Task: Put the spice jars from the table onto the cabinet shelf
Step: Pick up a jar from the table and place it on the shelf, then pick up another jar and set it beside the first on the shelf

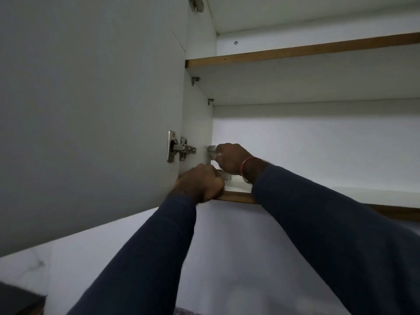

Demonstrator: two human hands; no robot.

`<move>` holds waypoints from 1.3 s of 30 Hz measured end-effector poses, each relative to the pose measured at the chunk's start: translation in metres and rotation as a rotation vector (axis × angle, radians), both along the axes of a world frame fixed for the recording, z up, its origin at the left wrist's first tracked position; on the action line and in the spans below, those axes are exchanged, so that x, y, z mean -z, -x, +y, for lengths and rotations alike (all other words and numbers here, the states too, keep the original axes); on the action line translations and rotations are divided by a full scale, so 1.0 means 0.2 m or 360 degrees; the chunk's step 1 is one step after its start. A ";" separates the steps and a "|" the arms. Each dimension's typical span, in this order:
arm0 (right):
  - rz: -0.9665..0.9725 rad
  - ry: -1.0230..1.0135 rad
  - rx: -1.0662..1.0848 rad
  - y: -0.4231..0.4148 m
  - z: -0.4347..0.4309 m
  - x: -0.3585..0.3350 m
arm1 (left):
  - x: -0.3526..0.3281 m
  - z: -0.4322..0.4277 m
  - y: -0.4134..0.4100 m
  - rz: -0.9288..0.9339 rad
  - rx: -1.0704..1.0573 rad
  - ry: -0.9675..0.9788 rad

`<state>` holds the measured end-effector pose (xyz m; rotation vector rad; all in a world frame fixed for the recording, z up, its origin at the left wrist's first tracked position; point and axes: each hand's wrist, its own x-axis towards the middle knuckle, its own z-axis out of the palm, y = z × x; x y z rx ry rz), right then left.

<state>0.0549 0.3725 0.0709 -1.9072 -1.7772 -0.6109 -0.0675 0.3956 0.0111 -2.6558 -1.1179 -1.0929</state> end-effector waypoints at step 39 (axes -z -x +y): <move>0.1141 0.0626 0.0488 -0.23 -2.39 2.91 | 2.64 -2.02 -0.28 0.0284 0.0500 0.0771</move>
